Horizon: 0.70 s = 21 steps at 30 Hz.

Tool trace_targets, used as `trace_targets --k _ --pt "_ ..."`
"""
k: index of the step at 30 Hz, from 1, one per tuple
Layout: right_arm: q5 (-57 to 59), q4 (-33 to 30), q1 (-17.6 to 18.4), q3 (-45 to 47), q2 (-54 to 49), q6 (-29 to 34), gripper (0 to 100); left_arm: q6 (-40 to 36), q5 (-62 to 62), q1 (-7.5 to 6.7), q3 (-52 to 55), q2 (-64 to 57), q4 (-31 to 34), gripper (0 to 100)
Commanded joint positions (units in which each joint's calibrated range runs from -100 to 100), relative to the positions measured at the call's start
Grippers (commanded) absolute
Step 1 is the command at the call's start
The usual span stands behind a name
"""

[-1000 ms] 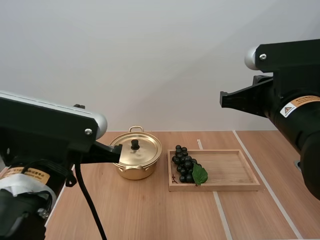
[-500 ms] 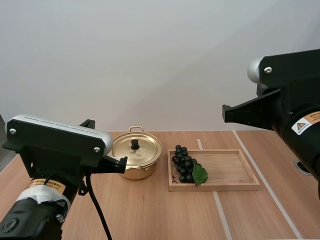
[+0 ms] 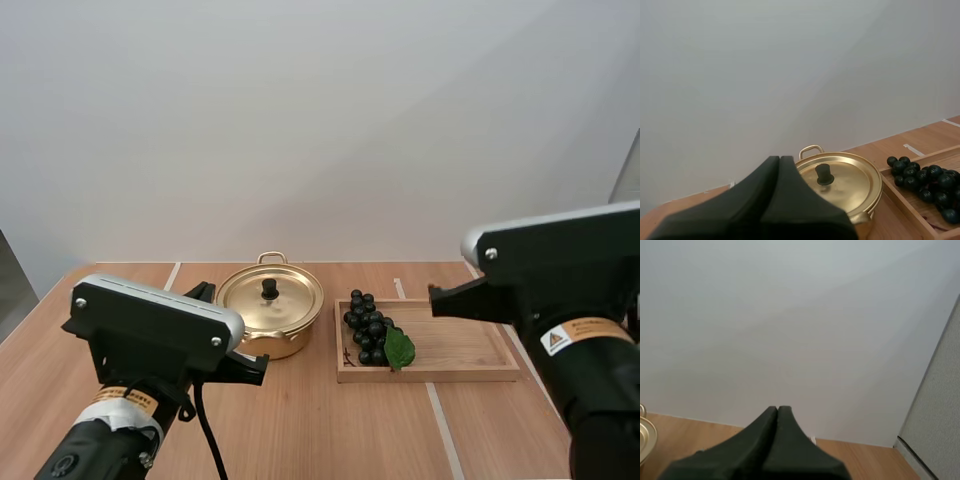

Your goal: Open the pot, put the pineapple inside, and close it

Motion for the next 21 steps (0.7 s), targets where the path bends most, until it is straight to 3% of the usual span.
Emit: trace_targets --k 1,10,21 --pt "-9.9 0.2 0.6 4.3 -1.8 -0.5 0 -0.6 -1.8 0.34 1.6 -0.3 0.0 0" --pt "-8.8 1.8 1.2 5.6 -1.8 -0.5 0 -4.0 -1.8 2.64 4.0 -0.3 0.0 0" --pt "8.1 2.9 2.2 5.6 -1.8 3.3 0 -5.5 1.0 4.12 4.0 -0.3 0.0 0"
